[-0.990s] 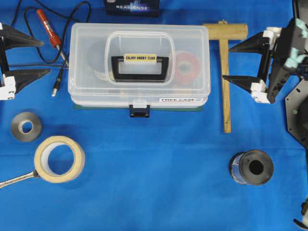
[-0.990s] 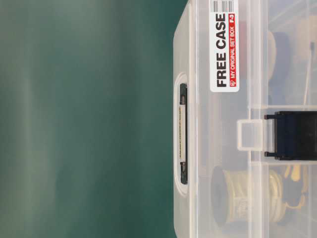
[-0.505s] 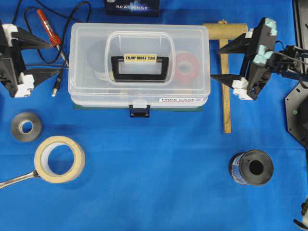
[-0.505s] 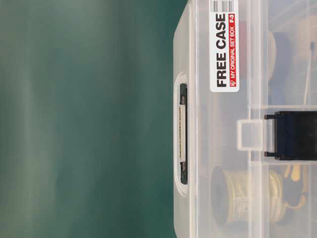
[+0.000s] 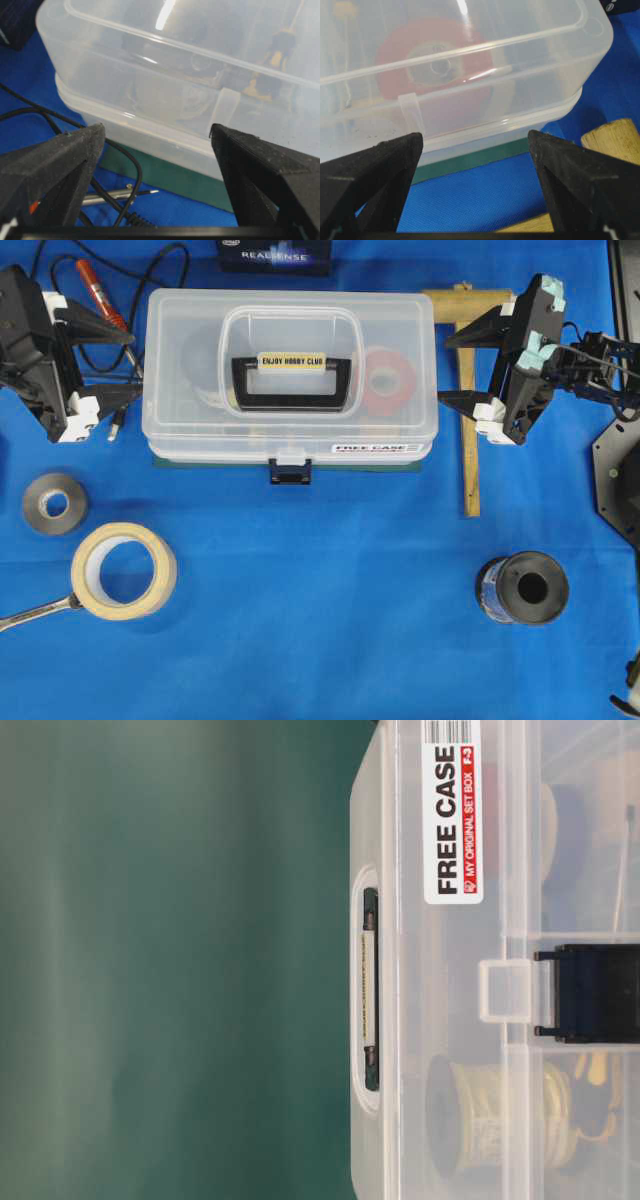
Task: Open the tool box with both arms.
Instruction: 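Move both grippers to the left and right ends of the clear box lid, then grip the lid edges with both grippers and lift the lid upward, then swing the lid back with both grippers until it lies open, then release the lid and raise both grippers away from the box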
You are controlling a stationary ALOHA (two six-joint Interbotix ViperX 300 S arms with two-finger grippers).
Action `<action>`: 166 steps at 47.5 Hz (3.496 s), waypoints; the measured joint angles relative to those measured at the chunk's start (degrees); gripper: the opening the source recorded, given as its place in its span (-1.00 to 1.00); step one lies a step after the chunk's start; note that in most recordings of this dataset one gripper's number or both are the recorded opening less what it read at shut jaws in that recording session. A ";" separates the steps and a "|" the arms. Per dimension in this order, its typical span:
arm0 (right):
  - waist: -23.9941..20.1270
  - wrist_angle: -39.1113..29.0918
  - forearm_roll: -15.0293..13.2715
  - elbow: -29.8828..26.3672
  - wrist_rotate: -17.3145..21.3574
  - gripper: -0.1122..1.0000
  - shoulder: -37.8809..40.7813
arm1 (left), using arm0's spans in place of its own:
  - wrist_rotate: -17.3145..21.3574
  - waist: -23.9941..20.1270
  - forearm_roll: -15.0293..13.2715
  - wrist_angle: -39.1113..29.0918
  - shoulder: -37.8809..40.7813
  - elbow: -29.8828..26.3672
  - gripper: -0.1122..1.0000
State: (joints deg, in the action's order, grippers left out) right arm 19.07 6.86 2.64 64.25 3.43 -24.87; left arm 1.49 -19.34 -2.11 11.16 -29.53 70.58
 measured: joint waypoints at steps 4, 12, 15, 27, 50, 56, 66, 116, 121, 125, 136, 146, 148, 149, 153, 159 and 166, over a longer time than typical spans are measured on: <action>0.00 0.09 0.00 0.00 0.09 0.73 0.00 | 0.00 0.35 0.00 0.00 0.18 -0.09 0.82; 0.09 0.18 0.00 0.00 0.00 0.73 0.00 | -0.18 0.79 0.00 0.00 0.18 -0.09 0.82; 0.09 0.18 0.09 0.00 0.09 0.73 0.00 | -0.09 0.79 0.00 0.00 0.18 -0.09 0.82; 0.35 0.35 0.09 0.09 0.09 0.73 -0.09 | -0.18 0.88 0.00 -0.18 0.18 -0.70 0.82; 1.23 -1.76 -0.09 -0.26 -0.18 0.73 -6.06 | -0.18 0.53 0.09 -0.35 -3.08 -2.02 0.82; 2.29 -1.85 -0.09 -0.44 -0.18 0.73 -8.00 | -0.18 -0.70 0.09 -0.35 -5.45 -2.20 0.82; 3.25 -1.76 -0.09 -1.23 -0.18 0.73 -10.02 | -0.09 -2.72 0.09 -0.35 -7.29 -2.55 0.82; 16.26 -1.14 -0.09 -9.58 -0.35 0.73 -2.46 | 0.53 -20.39 -0.18 4.39 0.97 -10.28 0.81; 17.58 -1.14 -0.35 -10.55 -0.35 0.73 -0.97 | 0.53 -21.88 -0.26 4.39 3.16 -11.60 0.81; 18.54 -1.14 -0.53 -11.25 -0.35 0.73 0.18 | 0.53 -22.94 -0.26 4.39 4.66 -12.39 0.81; 20.92 -1.14 -0.70 -12.74 -0.35 0.73 2.20 | 0.53 -24.61 -0.26 4.39 7.73 -14.24 0.81; 22.59 -1.14 -0.70 -13.27 -0.44 0.73 3.34 | 0.53 -26.02 -0.26 4.39 10.28 -15.73 0.81; 22.85 -1.14 -0.70 -13.27 -0.44 0.73 3.52 | 0.53 -26.19 -0.18 4.39 10.72 -16.00 0.81; 23.03 -1.14 -0.70 -13.36 -0.44 0.73 3.60 | 0.53 -26.28 -0.18 4.39 10.81 -16.08 0.81; 23.73 -1.23 -0.70 -13.54 -0.44 0.73 4.04 | 0.53 -26.72 -0.18 4.39 11.60 -16.52 0.81; 24.26 -1.14 -0.70 -13.62 -0.44 0.73 4.57 | 0.53 -27.16 -0.18 4.39 12.04 -16.88 0.81; 24.35 -1.32 -0.79 -13.62 -0.44 0.73 4.48 | 0.62 -27.60 -0.26 3.96 12.04 -16.96 0.81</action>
State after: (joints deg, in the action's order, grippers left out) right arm 43.42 5.54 1.85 50.63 2.99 -20.39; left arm 2.11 -46.93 -2.37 15.12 -17.49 53.61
